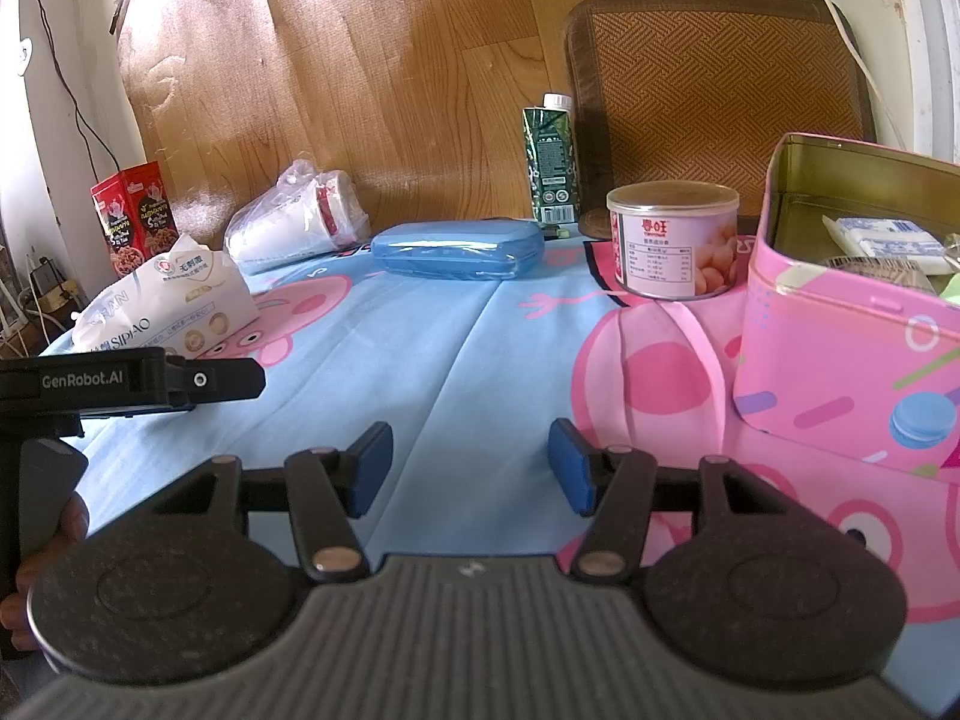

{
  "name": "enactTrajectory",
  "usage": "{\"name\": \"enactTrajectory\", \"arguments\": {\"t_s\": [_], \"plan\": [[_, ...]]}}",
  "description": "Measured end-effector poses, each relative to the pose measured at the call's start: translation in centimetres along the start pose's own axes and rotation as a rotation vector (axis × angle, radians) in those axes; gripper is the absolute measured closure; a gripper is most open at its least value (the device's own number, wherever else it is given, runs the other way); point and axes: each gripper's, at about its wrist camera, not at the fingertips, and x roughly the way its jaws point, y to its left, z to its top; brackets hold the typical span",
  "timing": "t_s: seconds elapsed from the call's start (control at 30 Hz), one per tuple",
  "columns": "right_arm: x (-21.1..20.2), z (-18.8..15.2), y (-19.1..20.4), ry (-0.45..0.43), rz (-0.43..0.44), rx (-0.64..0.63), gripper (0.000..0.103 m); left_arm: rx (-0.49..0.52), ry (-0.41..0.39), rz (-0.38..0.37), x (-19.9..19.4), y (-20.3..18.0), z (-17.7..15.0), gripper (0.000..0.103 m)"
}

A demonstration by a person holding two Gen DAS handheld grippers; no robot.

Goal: Organize soft objects

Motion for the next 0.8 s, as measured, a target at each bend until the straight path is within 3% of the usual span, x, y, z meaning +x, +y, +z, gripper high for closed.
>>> {"name": "enactTrajectory", "arguments": {"t_s": [0.8], "plan": [[0.3,0.0,1.2,0.016,-0.038,-0.072,0.04,-0.04,-0.026,-0.017,-0.6,0.4,-0.2,0.001]]}}
